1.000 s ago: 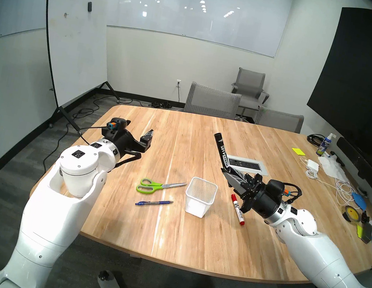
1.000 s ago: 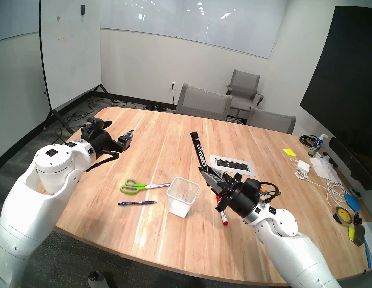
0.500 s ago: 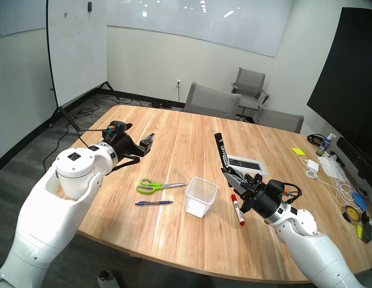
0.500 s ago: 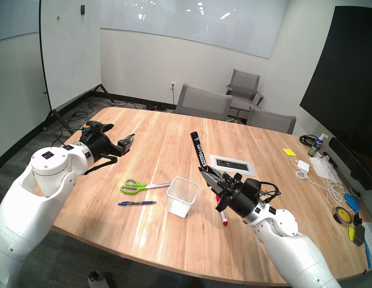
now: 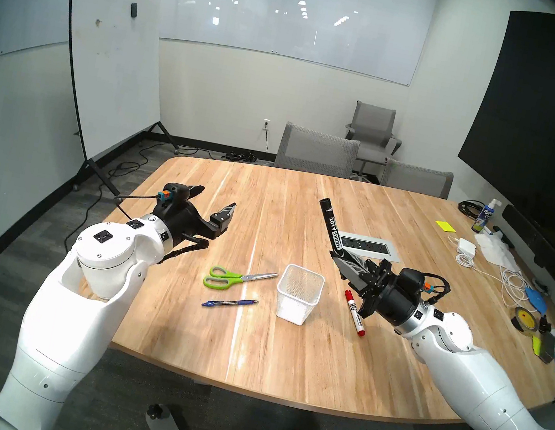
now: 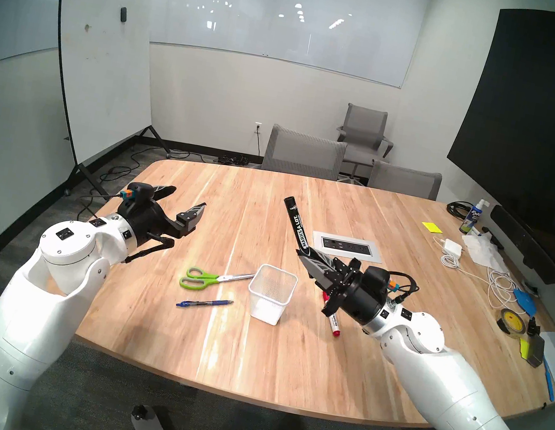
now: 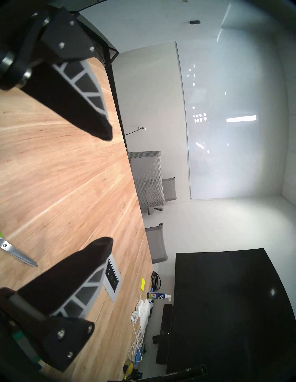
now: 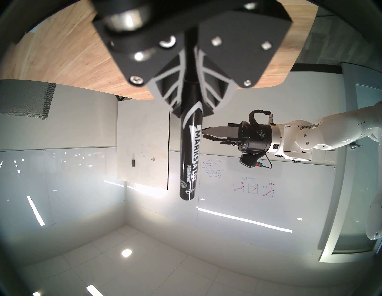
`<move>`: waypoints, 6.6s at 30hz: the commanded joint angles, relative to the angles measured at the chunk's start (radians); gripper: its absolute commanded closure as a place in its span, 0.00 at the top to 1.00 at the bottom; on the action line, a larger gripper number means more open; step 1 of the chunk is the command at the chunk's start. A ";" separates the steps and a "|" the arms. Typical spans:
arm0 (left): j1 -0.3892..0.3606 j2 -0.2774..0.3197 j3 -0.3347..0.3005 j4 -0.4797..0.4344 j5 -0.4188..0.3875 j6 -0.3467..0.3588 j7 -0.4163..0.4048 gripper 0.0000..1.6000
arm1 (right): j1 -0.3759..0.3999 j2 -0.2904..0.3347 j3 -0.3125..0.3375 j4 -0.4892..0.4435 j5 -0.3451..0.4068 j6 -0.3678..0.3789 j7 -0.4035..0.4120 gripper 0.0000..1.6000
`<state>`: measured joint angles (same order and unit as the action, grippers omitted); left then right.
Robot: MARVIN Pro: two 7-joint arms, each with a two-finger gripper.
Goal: Place the pen, the marker, and the scissors into the pen holder
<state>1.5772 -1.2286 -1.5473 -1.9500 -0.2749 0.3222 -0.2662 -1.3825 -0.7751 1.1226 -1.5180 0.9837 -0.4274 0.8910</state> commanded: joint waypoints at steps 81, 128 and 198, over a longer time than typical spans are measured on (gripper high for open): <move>-0.154 -0.080 0.254 -0.024 0.013 0.055 0.018 1.00 | 0.010 0.002 0.009 -0.009 0.005 0.002 0.000 0.00; -0.237 -0.107 0.333 -0.013 -0.002 0.091 0.067 1.00 | 0.010 0.002 0.009 -0.009 0.005 0.002 0.000 0.00; -0.324 -0.119 0.450 0.018 -0.008 0.080 0.093 1.00 | 0.010 0.002 0.010 -0.009 0.004 0.003 0.000 0.00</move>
<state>1.2713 -1.3372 -1.0942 -1.9167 -0.2834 0.4160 -0.1732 -1.3826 -0.7758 1.1252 -1.5173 0.9837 -0.4268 0.8909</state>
